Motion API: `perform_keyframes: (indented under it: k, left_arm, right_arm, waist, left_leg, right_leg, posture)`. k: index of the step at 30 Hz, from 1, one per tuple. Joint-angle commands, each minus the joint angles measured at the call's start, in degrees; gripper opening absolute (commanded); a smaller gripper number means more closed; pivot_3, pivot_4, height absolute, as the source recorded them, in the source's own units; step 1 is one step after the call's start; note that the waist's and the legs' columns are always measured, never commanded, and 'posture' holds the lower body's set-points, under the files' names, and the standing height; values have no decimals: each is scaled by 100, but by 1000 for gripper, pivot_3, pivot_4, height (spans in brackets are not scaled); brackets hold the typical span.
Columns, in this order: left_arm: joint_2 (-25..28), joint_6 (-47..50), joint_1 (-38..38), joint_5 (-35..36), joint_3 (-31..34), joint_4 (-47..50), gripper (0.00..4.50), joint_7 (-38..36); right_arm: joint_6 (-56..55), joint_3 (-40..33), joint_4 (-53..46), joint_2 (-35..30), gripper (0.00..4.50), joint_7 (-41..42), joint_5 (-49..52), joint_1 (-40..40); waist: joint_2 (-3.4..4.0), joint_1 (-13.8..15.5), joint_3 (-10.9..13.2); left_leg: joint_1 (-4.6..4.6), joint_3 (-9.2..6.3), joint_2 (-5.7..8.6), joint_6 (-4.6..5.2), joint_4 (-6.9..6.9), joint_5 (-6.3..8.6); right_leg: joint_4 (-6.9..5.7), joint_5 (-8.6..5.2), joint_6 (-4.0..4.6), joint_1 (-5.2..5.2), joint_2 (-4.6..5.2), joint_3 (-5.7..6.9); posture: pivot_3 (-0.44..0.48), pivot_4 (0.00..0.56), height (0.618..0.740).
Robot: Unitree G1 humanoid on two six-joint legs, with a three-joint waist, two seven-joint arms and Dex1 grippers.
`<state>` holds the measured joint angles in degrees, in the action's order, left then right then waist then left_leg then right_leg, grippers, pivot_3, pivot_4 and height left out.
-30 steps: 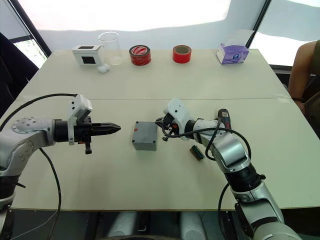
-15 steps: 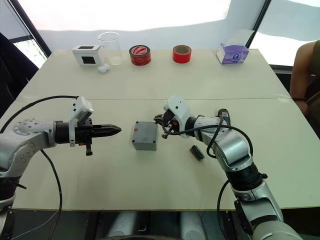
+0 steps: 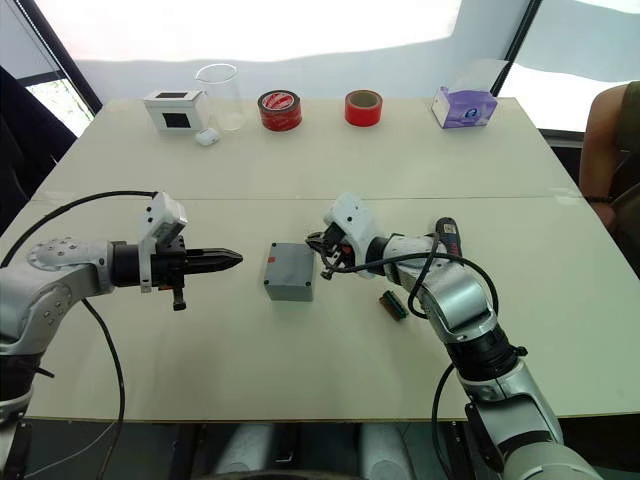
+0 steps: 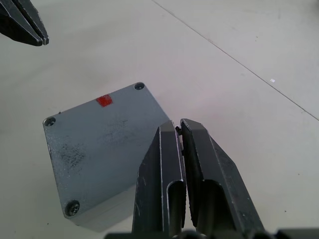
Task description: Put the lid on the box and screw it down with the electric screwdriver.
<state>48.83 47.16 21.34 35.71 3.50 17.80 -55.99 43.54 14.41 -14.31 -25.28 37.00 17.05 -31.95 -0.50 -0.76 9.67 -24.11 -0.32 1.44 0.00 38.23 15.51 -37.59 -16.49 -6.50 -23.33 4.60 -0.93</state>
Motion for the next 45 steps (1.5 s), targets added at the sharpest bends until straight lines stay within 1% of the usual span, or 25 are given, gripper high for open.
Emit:
perform_keyframes:
  k: [1, 16, 19, 21, 22, 23, 25, 26, 29, 31, 33, 34, 35, 36, 37, 40, 41, 43, 45]
  left_arm:
    - [31, -72, 42, 23, 77, 73, 0, -14]
    - [9, -85, 70, 17, 55, 79, 0, -19]
    - [3, -83, 85, 23, 58, 81, 0, -16]
    - [-14, -82, 104, 33, 59, 83, 0, -7]
    - [-25, -79, 113, 42, 63, 84, 0, -2]
    - [-40, -74, 129, 54, 69, 80, 0, 4]
    - [-76, -52, 168, 88, 89, 78, 0, 14]
    - [-104, -34, 198, 118, 108, 80, 0, 23]
    - [-237, 115, 399, 346, 207, 130, 0, 65]
    - [-291, 183, 564, 462, 196, 165, 0, 63]
    - [-302, 186, 725, 478, 100, 207, 0, 47]
    - [-315, 180, 800, 478, 41, 243, 0, 47]
    - [-324, 181, 850, 479, 4, 268, 0, 48]
    - [-344, 190, 893, 492, -24, 298, 0, 51]
    - [-360, 198, 921, 499, -42, 317, 0, 53]
    - [-406, 100, 1037, 465, -393, 670, 0, -119]
    - [-378, -3, 1061, 370, -539, 736, 0, -222]
    - [-315, -217, 1102, 149, -779, 620, 0, -431]
    - [-273, -447, 1160, -71, -960, 407, 0, -608]
  right_arm:
    - [-102, -14, -119, 11, 85, 38, -35, -3]
    - [-168, 36, 6, 37, 85, 54, -174, 70]
    - [-168, 30, 23, 37, 847, 48, -200, 70]
    - [-160, 12, 16, 19, 1794, 51, -217, 59]
    - [-149, -6, 7, 15, 2110, 47, -221, 54]
    - [-144, -19, 1, 8, 2569, 46, -229, 47]
    - [-115, -48, -23, -24, 3257, 38, -245, 27]
    - [-75, -90, -44, -34, 3669, 37, -220, 14]
    - [228, -483, -217, -19, 3669, 0, 74, -65]
    - [620, -873, -326, -5, 3669, -119, 320, -156]
    - [1091, -1288, -478, -138, 3669, -191, 574, -259]
    - [1330, -1509, -586, -309, 3669, -150, 710, -286]
    - [1507, -1660, -666, -428, 4288, -127, 812, -306]
    - [1694, -1793, -730, -569, 4441, -112, 897, -332]
    - [1829, -1879, -772, -665, 4441, -114, 963, -352]
    - [3170, -2330, -488, -1697, 4441, -211, 974, -737]
    - [3795, -2233, -288, -2095, 4441, -316, 876, -842]
    - [4495, -1920, -170, -2756, 4441, -223, 943, -740]
    - [4824, -1839, 15, -3014, 4441, -200, 1099, -704]
  waist:
    - [0, -2, 0]
    - [0, -2, 0]
    - [0, -1, 0]
    - [0, -3, 0]
    - [0, -2, 0]
    - [0, -1, 0]
    - [0, -1, 0]
    - [0, 0, 0]
    - [0, 13, 0]
    - [0, 11, 0]
    - [0, 11, 0]
    - [0, 11, 0]
    - [0, 12, 0]
    - [0, 11, 0]
    - [0, 9, 0]
    - [4, 19, 3]
    - [4, 19, 3]
    - [1, 44, 1]
    - [0, 20, 0]
  left_leg:
    - [0, 0, 0, 0, 0, 0]
    - [0, 0, 0, 0, 0, 0]
    - [0, 0, 0, 0, 0, 0]
    - [0, 0, 0, 0, 0, 0]
    - [0, 0, 0, 0, 0, 0]
    - [0, 0, 0, 0, 0, 0]
    - [0, 0, 0, 0, 0, 0]
    - [0, 0, 0, 0, 0, 0]
    - [0, 0, 0, 0, 0, 0]
    - [0, 0, 0, 0, 0, 0]
    - [0, 0, 0, 0, 0, 0]
    - [-1, -1, 0, 0, 0, 0]
    - [-1, -1, 0, 0, 0, 0]
    - [-2, -1, 1, 0, -1, 0]
    - [-1, -1, 1, 0, -1, 0]
    - [-4, 1, 2, 1, -2, 1]
    - [-6, 1, 3, 2, -1, 1]
    - [-6, 2, 5, 3, -1, 2]
    - [-5, -4, 0, 5, -4, 3]
  right_leg:
    - [0, 0, 0, 0, 0, 0]
    - [0, 0, 0, 0, 0, 0]
    - [0, 0, 0, 0, 0, 0]
    - [0, 0, 0, 0, 0, 0]
    - [0, 0, 0, 0, 0, 0]
    - [0, 0, 0, 0, 0, 0]
    - [0, 0, 0, 0, 0, 0]
    - [0, 0, 0, 0, 0, 0]
    - [0, 0, 0, 1, 0, 0]
    - [0, 0, 0, 2, 2, 0]
    - [0, 0, 0, 2, 2, 0]
    - [0, 0, 0, 1, 2, 0]
    - [1, 0, 0, 1, 1, 0]
    - [1, 0, 0, 1, 2, 0]
    - [2, 0, 0, 1, 2, 0]
    - [3, 0, 0, 0, 5, -1]
    - [4, 0, 0, 1, 7, -1]
    - [5, 0, 0, 1, 11, -1]
    - [21, -1, 3, 9, 10, 0]
  posture:
    - [0, 150, 740]
    - [0, 150, 740]
    - [0, 150, 740]
    - [0, 150, 740]
    - [0, 150, 740]
    - [0, 150, 740]
    - [0, 150, 740]
    - [0, 150, 740]
    - [0, 150, 740]
    - [0, 150, 740]
    - [0, 150, 740]
    - [0, 150, 740]
    - [0, 150, 740]
    - [0, 150, 740]
    - [0, 150, 740]
    - [0, 150, 740]
    - [0, 150, 740]
    - [0, 150, 740]
    - [0, 150, 740]
